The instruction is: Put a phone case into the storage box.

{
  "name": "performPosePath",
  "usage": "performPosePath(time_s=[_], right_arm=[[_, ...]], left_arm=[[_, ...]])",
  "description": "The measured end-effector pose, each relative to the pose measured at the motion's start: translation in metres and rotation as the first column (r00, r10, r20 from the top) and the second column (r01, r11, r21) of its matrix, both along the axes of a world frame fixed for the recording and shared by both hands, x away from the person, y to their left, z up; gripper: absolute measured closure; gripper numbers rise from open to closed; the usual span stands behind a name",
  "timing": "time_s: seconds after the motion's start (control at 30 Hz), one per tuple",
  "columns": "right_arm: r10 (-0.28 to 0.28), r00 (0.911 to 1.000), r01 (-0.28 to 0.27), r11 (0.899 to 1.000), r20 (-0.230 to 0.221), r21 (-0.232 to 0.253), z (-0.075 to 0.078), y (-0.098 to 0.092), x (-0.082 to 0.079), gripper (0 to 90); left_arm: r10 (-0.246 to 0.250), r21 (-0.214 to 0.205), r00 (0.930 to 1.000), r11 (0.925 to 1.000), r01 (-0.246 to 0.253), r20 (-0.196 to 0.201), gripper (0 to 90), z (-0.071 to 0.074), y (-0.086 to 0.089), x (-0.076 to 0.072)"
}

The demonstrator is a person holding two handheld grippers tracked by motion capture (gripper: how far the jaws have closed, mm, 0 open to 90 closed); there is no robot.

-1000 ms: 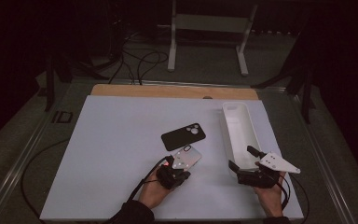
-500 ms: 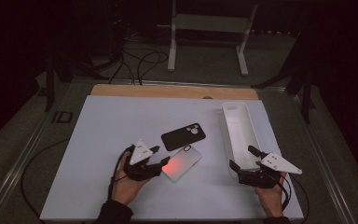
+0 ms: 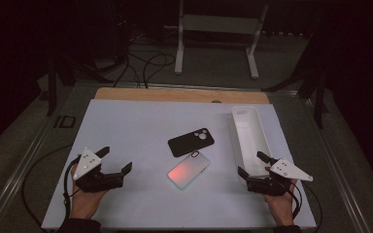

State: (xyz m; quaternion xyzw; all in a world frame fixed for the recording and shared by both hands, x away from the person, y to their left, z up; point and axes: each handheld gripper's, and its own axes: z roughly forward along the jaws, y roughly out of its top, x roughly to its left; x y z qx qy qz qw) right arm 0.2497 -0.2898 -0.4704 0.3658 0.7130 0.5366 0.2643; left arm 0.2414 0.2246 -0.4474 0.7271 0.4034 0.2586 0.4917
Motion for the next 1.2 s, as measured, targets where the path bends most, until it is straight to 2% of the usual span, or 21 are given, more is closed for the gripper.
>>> performPosePath(time_s=[0.1,0.27,0.53,0.73,0.83,0.97,1.07,1.2], right_arm=[[0.002,1.0,-0.002,1.0,-0.001,0.0,0.001,0.0,0.0,8.2],[0.008,1.0,-0.008,1.0,0.002,0.0,0.001,0.001,0.0,8.2],[0.011,0.9999,-0.011,1.0,-0.003,0.004,-0.001,0.0,-0.001,8.2],[0.012,0.9999,-0.012,1.0,-0.006,-0.007,0.0,0.001,0.0,8.2],[0.011,0.9999,-0.011,1.0,-0.005,-0.008,0.001,0.001,0.001,8.3],[0.013,0.9999,-0.013,1.0,-0.004,-0.013,0.002,0.001,0.003,8.2],[0.017,0.9999,-0.017,1.0,-0.003,-0.015,0.003,0.002,0.005,8.2],[0.022,0.9998,-0.022,1.0,-0.001,-0.017,0.004,0.001,0.007,8.2]], left_arm=[[0.008,0.013,0.9999,0.9999,-0.008,-0.011,0.2,-0.005,0.008,-0.001],[0.01,0.035,0.9997,0.9994,-0.009,-0.021,0.0,-0.009,0.008,0.0],[-0.005,0.041,0.9994,0.9991,0.006,-0.034,0.0,-0.014,0.005,0.001],[-0.036,0.062,0.998,0.9974,0.039,-0.053,0.0,-0.012,-0.006,0.005],[-0.036,0.071,0.9972,0.9966,0.04,-0.065,0.0,-0.009,-0.012,0.007],[-0.029,0.063,0.9964,0.9975,0.034,-0.08,0.0,-0.006,-0.02,0.012],[-0.042,0.052,0.994,0.9975,0.048,-0.101,0.0,-0.004,-0.026,0.018],[-0.062,0.075,0.9909,0.9946,0.071,-0.12,0.0,-0.004,-0.037,0.026]])
